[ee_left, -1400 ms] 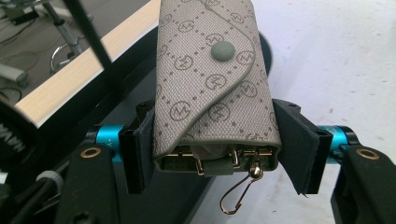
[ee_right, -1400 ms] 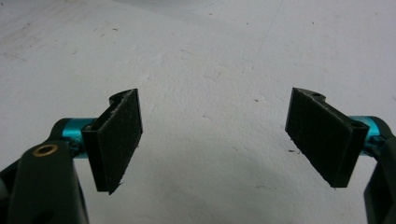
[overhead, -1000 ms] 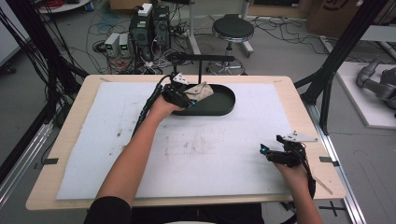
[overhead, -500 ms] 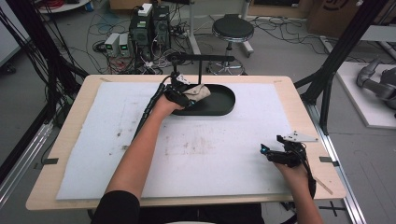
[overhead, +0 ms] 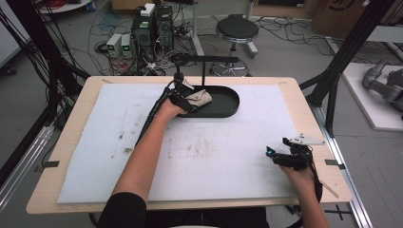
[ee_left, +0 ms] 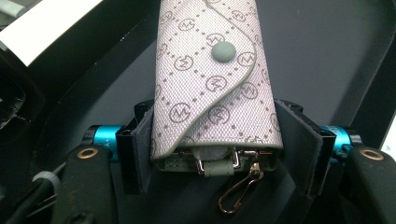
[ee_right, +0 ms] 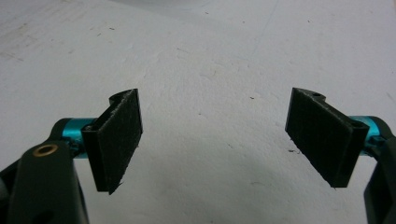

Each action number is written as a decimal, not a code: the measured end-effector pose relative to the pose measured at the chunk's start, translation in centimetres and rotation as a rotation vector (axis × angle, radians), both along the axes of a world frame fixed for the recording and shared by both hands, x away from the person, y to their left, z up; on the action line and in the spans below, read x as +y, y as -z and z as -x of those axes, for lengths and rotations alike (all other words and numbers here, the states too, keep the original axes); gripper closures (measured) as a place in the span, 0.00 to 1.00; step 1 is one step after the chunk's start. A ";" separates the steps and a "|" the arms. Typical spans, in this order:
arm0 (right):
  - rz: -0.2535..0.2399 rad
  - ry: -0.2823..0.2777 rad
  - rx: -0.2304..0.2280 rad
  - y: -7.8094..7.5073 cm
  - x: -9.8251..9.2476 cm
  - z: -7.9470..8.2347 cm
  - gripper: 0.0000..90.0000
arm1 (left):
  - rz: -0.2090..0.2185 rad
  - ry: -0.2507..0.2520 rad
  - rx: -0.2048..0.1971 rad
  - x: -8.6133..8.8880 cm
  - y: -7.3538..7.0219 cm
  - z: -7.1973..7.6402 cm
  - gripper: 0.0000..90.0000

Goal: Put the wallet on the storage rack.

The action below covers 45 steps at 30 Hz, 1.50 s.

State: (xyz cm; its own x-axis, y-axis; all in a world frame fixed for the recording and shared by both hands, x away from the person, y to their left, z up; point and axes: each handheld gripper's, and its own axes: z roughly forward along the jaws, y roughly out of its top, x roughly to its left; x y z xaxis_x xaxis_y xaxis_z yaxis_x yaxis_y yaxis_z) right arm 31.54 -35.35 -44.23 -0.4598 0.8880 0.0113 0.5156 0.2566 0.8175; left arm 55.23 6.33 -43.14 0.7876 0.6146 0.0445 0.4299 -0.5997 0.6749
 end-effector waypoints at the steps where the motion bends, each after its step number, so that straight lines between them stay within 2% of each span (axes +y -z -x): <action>1: 0.002 -0.001 -0.003 0.0 0.0 0.0 0.21 | 0.001 -0.002 0.002 0.0 0.0 0.0 0.37; 3: 0.002 0.000 -0.004 0.0 0.0 0.0 0.21 | -0.003 -0.010 0.005 0.1 -0.1 0.0 0.36; 12: 0.000 -0.002 -0.003 0.0 0.1 0.0 0.21 | 0.036 -0.018 -0.010 0.3 -1.4 0.4 0.33; 16: 0.005 -0.007 -0.007 0.0 0.1 -0.1 0.21 | 0.060 -0.013 -0.015 0.5 -2.3 0.8 0.28; 19: 0.003 -0.004 -0.002 0.0 0.1 -0.1 0.21 | 0.071 -0.001 -0.014 0.7 -3.1 1.4 0.28; 22: 0.005 -0.008 -0.003 0.0 0.2 -0.2 0.21 | 0.079 0.007 -0.031 1.1 -4.0 2.1 0.28; 24: 0.008 -0.012 -0.002 0.0 0.4 -0.2 0.21 | 0.102 0.003 -0.040 1.5 -4.8 2.5 0.28; 28: 0.009 -0.018 -0.006 0.0 0.5 -0.2 0.21 | 0.117 0.007 -0.067 2.3 -6.1 3.7 0.27; 30: 0.003 -0.017 -0.004 -0.1 0.6 -0.3 0.21 | 0.116 0.006 -0.090 2.7 -6.6 4.4 0.27; 34: 0.007 -0.023 -0.001 0.0 0.8 -0.6 0.21 | 0.141 0.008 -0.107 3.6 -7.2 5.9 0.27; 38: 0.006 -0.031 -0.001 0.0 1.1 -1.0 0.21 | 0.172 0.019 -0.109 4.6 -7.3 7.5 0.27; 45: 0.014 -0.057 0.002 0.0 2.2 -1.8 0.21 | 0.213 0.025 -0.099 7.0 -6.4 10.5 0.24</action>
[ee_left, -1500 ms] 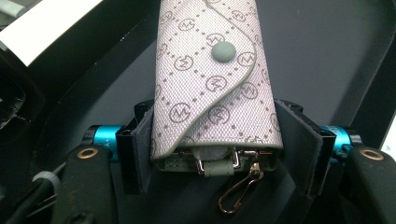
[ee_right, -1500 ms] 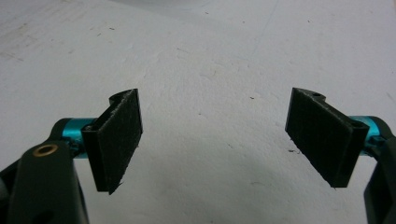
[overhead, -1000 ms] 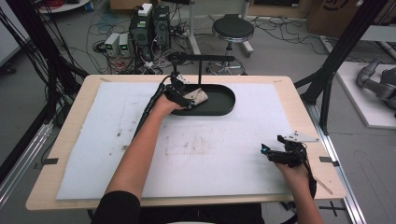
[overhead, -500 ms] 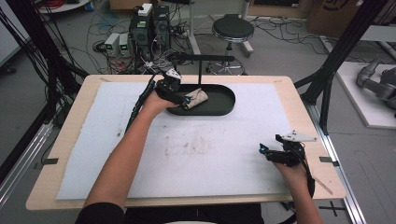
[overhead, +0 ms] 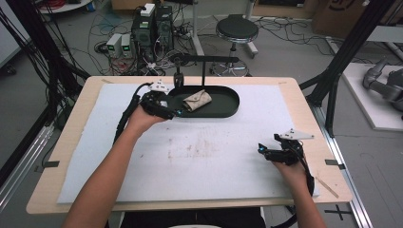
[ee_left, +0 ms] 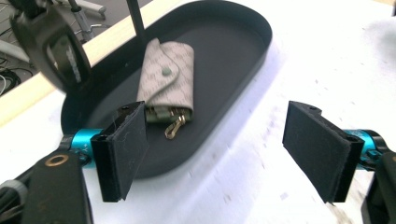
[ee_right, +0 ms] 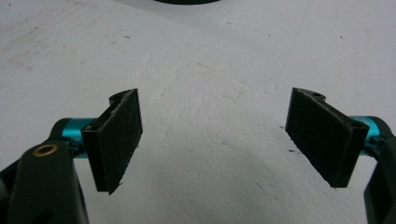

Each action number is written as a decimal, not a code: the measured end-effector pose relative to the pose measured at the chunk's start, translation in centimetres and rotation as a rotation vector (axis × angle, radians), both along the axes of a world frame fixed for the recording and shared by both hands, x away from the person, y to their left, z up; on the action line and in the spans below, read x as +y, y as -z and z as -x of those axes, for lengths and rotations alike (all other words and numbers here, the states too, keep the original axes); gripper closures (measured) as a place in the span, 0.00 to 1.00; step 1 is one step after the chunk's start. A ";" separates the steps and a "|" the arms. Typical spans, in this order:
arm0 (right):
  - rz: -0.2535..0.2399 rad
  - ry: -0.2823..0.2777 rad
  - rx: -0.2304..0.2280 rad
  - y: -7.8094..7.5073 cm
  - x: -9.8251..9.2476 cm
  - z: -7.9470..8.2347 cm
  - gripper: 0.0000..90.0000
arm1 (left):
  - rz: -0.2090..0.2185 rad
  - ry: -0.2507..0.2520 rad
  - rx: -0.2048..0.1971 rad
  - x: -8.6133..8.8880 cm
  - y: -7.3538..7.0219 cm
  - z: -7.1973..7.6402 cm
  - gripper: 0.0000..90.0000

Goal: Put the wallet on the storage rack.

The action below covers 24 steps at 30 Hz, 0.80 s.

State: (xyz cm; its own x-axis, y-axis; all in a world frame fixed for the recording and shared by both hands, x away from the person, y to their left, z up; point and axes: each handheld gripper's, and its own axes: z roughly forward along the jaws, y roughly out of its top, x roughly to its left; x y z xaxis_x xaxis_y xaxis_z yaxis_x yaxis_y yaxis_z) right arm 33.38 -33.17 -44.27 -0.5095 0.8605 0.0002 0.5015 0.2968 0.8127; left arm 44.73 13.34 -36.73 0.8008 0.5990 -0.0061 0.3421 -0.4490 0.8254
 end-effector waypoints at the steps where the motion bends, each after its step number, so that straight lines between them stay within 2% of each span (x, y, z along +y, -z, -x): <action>1: -0.002 -0.001 0.000 0.0 0.2 -0.1 0.21 | 0.009 0.002 0.002 0.3 0.1 0.4 0.23; 4: -0.004 -0.013 -0.006 -0.1 0.5 -0.4 0.21 | 0.047 0.004 -0.003 1.2 0.4 1.8 0.23; 13: 0.001 -0.034 -0.010 -0.1 1.2 -0.7 0.21 | 0.092 -0.002 -0.036 3.4 1.5 5.8 0.21; 18: -0.014 -0.032 -0.013 -0.1 1.1 -0.8 0.21 | 0.089 -0.024 -0.065 4.0 1.9 7.7 0.21; 24: -0.010 -0.034 -0.013 -0.1 1.1 -0.7 0.21 | 0.088 -0.029 -0.065 4.6 3.4 10.0 0.20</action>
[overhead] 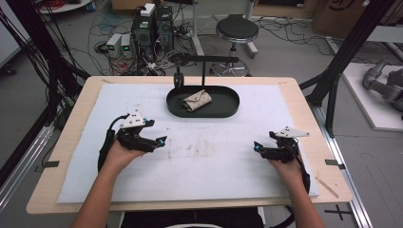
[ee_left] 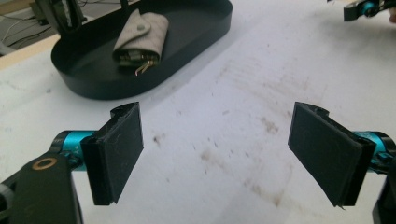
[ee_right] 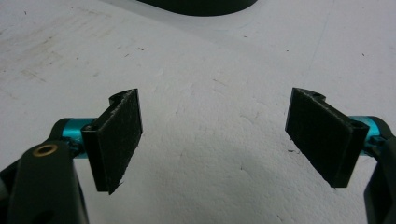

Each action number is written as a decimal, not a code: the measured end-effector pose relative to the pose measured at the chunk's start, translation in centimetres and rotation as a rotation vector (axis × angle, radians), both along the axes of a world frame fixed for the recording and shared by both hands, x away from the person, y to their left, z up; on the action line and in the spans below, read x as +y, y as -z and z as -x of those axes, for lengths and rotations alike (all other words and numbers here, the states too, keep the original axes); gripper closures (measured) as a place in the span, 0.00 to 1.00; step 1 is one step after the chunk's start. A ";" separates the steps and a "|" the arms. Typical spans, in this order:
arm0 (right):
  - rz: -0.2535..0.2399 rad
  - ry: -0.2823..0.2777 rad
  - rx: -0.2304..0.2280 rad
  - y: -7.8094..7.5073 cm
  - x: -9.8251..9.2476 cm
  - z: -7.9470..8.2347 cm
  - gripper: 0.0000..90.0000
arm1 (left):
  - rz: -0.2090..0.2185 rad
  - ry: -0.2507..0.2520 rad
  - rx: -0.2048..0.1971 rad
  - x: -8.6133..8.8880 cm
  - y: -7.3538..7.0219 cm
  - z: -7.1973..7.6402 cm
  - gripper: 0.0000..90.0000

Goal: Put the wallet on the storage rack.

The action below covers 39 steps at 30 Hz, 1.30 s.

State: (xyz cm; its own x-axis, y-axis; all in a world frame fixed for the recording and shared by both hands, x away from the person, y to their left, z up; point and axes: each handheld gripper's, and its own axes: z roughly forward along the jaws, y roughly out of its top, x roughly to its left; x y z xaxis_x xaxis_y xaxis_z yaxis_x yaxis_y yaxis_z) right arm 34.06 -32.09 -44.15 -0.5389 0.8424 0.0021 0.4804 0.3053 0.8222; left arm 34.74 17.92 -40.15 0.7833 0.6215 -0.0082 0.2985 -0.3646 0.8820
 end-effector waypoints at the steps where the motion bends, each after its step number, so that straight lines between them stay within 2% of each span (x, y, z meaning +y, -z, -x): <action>1: -0.003 -0.001 -0.004 0.0 0.0 0.0 0.21 | 0.001 0.001 0.003 0.2 0.2 0.3 0.20; 6: -0.010 0.001 -0.016 -0.2 -0.1 0.2 0.21 | 0.035 -0.004 0.015 1.0 1.3 2.0 0.19; 8: -0.009 0.000 -0.018 -0.2 -0.1 0.2 0.21 | 0.021 0.002 0.013 1.2 1.8 2.6 0.19; 10: -0.008 -0.001 -0.016 -0.2 -0.1 0.1 0.21 | 0.027 -0.008 0.006 1.5 2.2 2.9 0.19; 13: -0.006 -0.002 -0.010 -0.1 0.0 0.1 0.21 | 0.033 -0.027 -0.005 1.9 2.6 2.8 0.19; 15: -0.012 -0.001 -0.006 0.0 -0.1 0.0 0.21 | 0.043 -0.023 -0.012 2.1 2.9 2.6 0.19; 25: 0.003 -0.016 0.012 0.3 0.2 -0.2 0.21 | 0.074 -0.048 -0.006 2.5 3.4 2.5 0.19; 31: 0.001 -0.015 0.002 0.1 0.3 0.0 0.21 | 0.078 -0.059 -0.011 2.6 3.3 2.5 0.19; 39: -0.001 -0.010 0.017 0.2 0.4 -0.2 0.21 | 0.078 -0.071 -0.007 2.7 3.5 2.5 0.19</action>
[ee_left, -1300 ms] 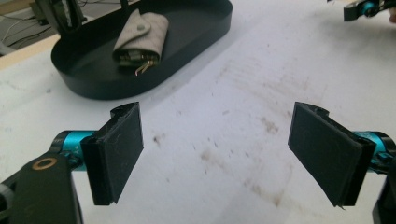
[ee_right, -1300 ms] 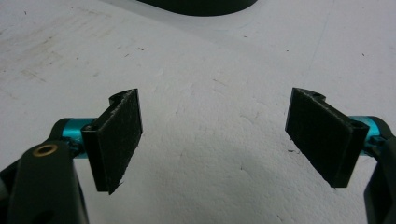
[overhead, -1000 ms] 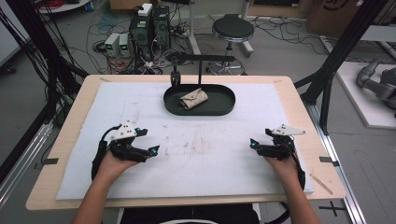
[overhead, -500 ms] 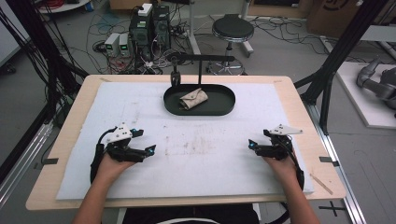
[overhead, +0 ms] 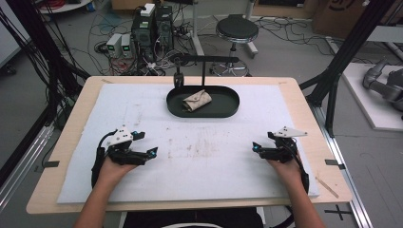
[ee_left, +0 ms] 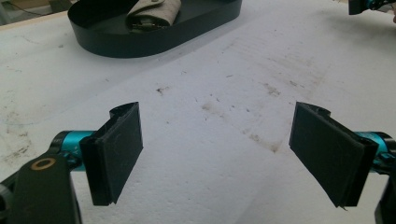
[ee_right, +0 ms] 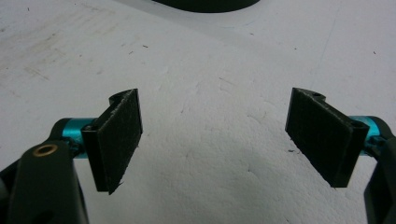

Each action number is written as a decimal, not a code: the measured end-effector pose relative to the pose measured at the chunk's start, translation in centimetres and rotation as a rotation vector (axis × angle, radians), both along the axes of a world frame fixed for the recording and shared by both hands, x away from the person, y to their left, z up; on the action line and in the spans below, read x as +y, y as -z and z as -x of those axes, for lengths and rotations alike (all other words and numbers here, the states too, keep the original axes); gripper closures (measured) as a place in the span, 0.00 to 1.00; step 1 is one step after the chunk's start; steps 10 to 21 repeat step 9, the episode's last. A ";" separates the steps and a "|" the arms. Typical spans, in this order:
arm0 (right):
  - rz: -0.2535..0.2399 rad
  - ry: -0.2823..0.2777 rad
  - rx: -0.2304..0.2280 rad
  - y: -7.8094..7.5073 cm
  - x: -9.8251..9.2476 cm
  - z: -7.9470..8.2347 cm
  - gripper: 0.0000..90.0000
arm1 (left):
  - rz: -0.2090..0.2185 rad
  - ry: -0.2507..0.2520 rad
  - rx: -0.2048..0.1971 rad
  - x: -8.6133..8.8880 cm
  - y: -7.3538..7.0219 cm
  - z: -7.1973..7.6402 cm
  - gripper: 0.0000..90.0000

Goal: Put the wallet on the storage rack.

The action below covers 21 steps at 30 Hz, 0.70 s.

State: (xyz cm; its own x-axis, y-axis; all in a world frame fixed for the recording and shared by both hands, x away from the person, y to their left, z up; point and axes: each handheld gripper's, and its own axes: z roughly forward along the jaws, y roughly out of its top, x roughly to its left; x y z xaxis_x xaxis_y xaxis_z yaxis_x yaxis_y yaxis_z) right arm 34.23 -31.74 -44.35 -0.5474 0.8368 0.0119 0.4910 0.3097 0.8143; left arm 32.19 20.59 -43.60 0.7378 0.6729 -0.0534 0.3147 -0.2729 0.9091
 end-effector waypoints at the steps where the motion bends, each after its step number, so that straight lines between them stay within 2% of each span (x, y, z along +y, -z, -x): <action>1: -0.001 -0.002 -0.001 0.0 0.0 0.0 0.21 | 0.003 -0.002 -0.004 0.0 0.0 0.0 0.19; 7: 0.005 -0.002 -0.007 0.0 0.0 0.0 0.21 | 0.012 -0.003 -0.001 -0.2 0.0 0.1 0.19; 21: 0.006 -0.002 -0.010 -0.1 0.0 0.1 0.21 | 0.005 0.000 -0.003 -0.2 0.0 0.1 0.19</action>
